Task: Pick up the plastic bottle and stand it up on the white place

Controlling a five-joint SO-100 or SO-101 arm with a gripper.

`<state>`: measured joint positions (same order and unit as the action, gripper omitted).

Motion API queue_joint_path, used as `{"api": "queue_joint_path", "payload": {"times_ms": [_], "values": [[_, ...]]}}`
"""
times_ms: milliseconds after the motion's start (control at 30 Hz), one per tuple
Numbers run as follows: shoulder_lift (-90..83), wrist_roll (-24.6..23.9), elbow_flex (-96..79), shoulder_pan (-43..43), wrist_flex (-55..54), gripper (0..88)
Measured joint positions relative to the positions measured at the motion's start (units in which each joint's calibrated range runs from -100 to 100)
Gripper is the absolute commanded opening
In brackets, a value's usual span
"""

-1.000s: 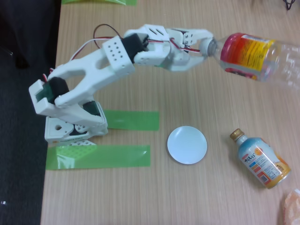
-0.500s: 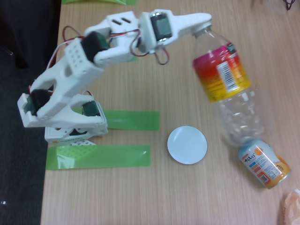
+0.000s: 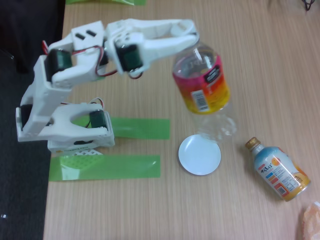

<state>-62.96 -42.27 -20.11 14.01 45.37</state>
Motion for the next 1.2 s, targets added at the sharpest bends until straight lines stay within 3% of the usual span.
{"api": "queue_joint_path", "payload": {"times_ms": [233, 1200], "values": [[-0.2, -4.2, -7.3, -0.6, 0.0, 12.6], [14.6, -4.4, -6.6, -1.9, -3.9, 12.6]]}}
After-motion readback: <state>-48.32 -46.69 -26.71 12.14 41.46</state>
